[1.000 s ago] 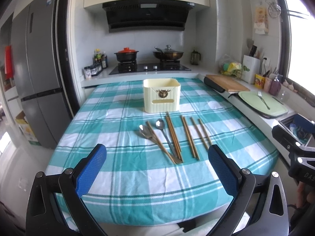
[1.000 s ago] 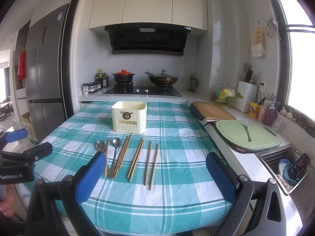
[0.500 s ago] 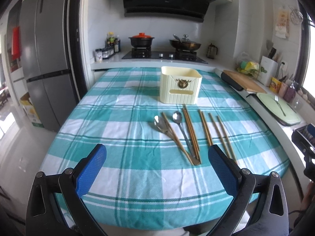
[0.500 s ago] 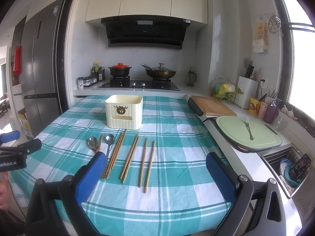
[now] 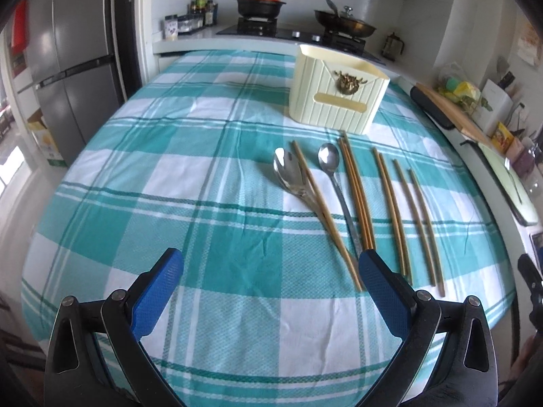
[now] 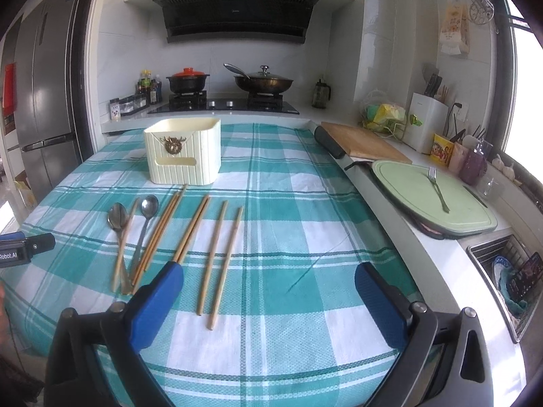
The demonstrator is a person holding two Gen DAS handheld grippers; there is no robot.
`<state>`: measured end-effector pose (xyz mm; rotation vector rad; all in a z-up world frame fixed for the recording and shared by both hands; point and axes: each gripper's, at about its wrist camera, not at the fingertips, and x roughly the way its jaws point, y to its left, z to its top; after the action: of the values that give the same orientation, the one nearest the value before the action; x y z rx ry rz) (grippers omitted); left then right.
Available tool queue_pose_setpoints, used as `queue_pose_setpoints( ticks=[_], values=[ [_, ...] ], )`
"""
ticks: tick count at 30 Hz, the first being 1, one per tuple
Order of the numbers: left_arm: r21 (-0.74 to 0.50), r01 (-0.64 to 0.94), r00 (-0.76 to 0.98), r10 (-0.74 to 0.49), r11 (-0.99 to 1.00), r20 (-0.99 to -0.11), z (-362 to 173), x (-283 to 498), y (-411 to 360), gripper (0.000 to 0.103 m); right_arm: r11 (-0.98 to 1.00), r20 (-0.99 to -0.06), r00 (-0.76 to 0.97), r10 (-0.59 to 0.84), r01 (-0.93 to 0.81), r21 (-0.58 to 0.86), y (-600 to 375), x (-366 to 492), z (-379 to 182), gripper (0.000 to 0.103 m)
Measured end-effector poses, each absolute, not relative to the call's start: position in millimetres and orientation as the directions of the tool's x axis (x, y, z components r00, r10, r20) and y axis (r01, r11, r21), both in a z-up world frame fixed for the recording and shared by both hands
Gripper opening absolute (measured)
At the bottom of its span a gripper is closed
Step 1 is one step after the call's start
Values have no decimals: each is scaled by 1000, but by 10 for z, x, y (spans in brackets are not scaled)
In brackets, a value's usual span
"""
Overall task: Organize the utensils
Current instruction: 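Lower the left tool onto the large metal spoon and close it while the right tool grasps a wooden chopstick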
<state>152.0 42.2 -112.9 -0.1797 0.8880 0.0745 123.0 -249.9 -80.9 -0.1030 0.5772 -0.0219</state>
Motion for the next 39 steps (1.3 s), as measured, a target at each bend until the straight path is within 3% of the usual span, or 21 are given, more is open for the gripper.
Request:
queue_pose_setpoints(
  ticks=[7, 19, 24, 35, 37, 39],
  values=[
    [-162, -209, 576, -13, 964, -817, -1407, 2044, 398, 102, 998, -601, 799, -12, -26, -55, -2531, 1482, -1013, 103],
    [-76, -302, 527, 100, 950, -844, -1797, 2543, 300, 103, 996, -628, 776, 51, -82, -21, -2487, 1715, -1111, 102],
    [-18, -276, 521, 134, 961, -843, -1854, 2648, 230, 103, 997, -645, 763, 48, -73, -12, -2519, 1796, -1171, 102],
    [11, -68, 525, 45, 998, -850, -1861, 2605, 604, 103, 996, -702, 708, 76, -83, 24, -2534, 1971, -1291, 102],
    [5, -57, 530, 34, 998, -847, -1866, 2684, 678, 103, 996, -717, 693, 80, -77, 37, -2564, 2049, -1346, 100],
    [-6, -61, 552, 28, 998, -834, -1885, 2768, 697, 103, 996, -737, 671, 81, -72, 44, -2578, 2177, -1403, 89]
  ],
)
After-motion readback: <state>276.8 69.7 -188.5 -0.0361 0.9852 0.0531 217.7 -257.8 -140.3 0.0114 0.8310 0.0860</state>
